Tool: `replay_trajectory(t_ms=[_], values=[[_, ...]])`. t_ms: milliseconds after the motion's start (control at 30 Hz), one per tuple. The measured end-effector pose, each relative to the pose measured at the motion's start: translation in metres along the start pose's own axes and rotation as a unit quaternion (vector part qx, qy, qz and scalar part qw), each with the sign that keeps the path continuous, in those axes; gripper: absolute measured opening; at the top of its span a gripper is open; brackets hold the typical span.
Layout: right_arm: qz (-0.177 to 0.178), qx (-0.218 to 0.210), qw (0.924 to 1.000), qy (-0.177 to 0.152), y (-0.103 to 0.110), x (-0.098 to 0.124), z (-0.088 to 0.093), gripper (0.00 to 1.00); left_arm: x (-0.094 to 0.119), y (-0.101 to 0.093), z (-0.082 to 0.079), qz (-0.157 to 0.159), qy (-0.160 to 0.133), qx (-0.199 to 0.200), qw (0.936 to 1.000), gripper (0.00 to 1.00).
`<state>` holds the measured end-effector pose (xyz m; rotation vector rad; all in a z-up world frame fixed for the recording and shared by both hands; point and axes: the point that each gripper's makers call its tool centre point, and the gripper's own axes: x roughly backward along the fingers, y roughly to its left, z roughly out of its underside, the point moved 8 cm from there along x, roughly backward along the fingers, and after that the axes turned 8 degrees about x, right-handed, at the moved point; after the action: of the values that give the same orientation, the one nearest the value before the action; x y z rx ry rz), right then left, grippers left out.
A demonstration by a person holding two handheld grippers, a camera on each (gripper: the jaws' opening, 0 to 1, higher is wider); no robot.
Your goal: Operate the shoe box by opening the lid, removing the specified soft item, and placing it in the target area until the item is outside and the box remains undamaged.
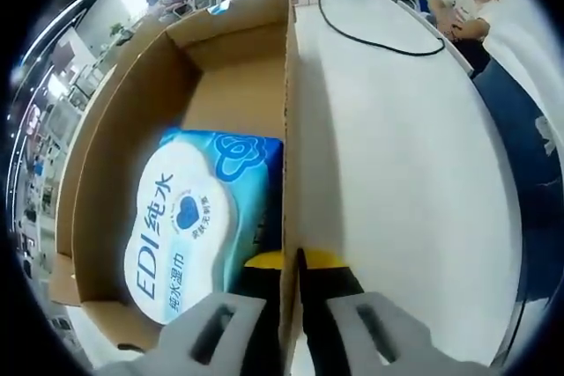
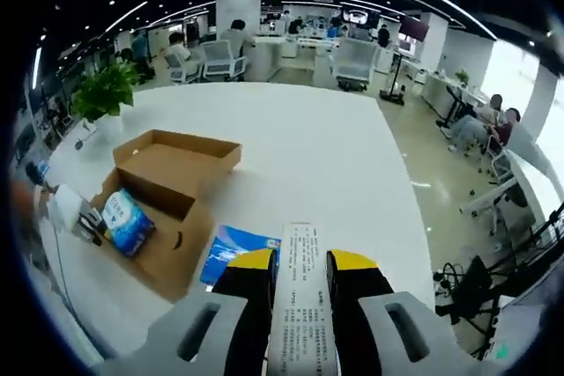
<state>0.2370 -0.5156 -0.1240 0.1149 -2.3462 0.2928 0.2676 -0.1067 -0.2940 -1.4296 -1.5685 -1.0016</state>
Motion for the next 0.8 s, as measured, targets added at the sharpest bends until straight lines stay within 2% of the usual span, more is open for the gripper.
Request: replay_trajectory(t_ms=[133,300,400,800], values=[[0.005,-0.022,0.9997,0.001,-0.012,-0.002,0.014,0.21,0.0,-0.001,0.001,0.001,-0.002,0.0,1.0,0.02],[0.007,-0.048,0.9987,-0.016,-0.02,-0.001,0.027,0.21,-0.001,0.0,0.0,0.007,-0.001,0.004,1.0,0.01],[0.014,-0.052,0.9985,-0.011,-0.028,-0.001,0.038,0.21,-0.001,0.0,0.001,0.005,-0.002,0.004,1.0,0.01],[0.013,-0.076,0.9966,-0.027,-0.052,-0.008,0.071,0.21,0.0,-0.001,-0.001,0.006,0.004,0.006,1.0,0.01]])
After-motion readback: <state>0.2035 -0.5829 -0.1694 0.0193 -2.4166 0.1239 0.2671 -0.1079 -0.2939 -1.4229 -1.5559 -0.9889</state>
